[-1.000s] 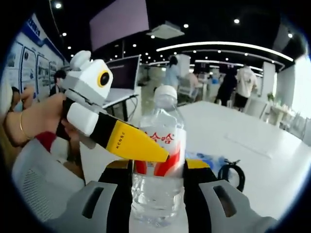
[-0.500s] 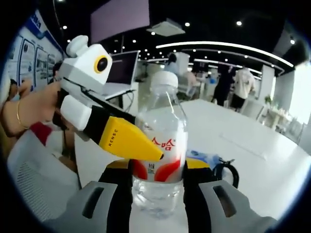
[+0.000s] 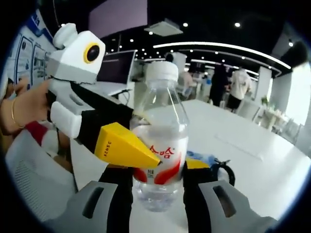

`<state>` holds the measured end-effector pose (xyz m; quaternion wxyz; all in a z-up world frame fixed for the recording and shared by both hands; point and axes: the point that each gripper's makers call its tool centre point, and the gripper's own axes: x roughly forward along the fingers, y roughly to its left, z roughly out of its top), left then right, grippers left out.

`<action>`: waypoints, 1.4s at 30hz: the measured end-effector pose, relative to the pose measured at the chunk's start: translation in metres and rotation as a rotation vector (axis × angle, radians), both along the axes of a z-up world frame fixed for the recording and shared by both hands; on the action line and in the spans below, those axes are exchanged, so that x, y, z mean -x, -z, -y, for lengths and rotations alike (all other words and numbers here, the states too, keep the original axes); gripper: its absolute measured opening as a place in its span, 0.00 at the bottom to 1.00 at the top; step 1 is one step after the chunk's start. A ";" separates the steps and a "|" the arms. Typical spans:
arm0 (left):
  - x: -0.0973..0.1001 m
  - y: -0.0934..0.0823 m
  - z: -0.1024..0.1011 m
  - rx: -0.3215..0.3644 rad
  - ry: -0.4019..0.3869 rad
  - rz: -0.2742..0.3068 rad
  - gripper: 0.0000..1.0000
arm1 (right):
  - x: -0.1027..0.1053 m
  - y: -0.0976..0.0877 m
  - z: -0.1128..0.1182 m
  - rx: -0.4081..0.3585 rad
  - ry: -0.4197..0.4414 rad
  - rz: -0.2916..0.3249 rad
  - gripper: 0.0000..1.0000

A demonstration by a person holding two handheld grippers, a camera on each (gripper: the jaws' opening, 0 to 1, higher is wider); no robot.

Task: Arrange the tabletop items into an orderly group along one side of the table until the central work area is clear of visible clutter.

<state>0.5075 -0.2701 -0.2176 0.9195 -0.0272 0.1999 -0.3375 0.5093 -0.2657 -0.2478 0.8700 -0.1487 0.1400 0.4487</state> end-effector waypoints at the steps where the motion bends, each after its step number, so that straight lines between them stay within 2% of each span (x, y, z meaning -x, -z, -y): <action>1: 0.001 0.002 0.001 -0.024 0.013 -0.009 0.34 | 0.000 0.001 0.001 0.002 0.003 -0.003 0.39; 3: 0.001 0.001 0.002 -0.055 0.034 0.006 0.34 | 0.000 0.002 0.001 -0.003 0.007 -0.011 0.39; 9: 0.000 0.003 0.003 -0.091 0.084 0.029 0.33 | 0.000 0.004 0.002 -0.009 0.003 -0.029 0.39; 19: 0.006 0.009 0.006 -0.163 0.263 0.091 0.32 | 0.006 0.009 0.002 0.025 -0.048 -0.017 0.40; 28: 0.017 0.003 0.005 -0.124 0.413 0.108 0.32 | 0.018 0.006 -0.005 -0.063 -0.170 -0.082 0.42; 32: 0.023 0.001 0.008 -0.121 0.459 0.119 0.32 | 0.023 0.003 -0.006 -0.064 -0.220 -0.068 0.43; 37: 0.033 -0.009 0.011 -0.060 0.525 0.119 0.32 | 0.035 -0.007 -0.006 -0.134 -0.336 -0.110 0.43; 42: 0.045 -0.016 0.017 -0.030 0.596 0.125 0.32 | 0.050 -0.016 0.003 -0.166 -0.463 -0.152 0.40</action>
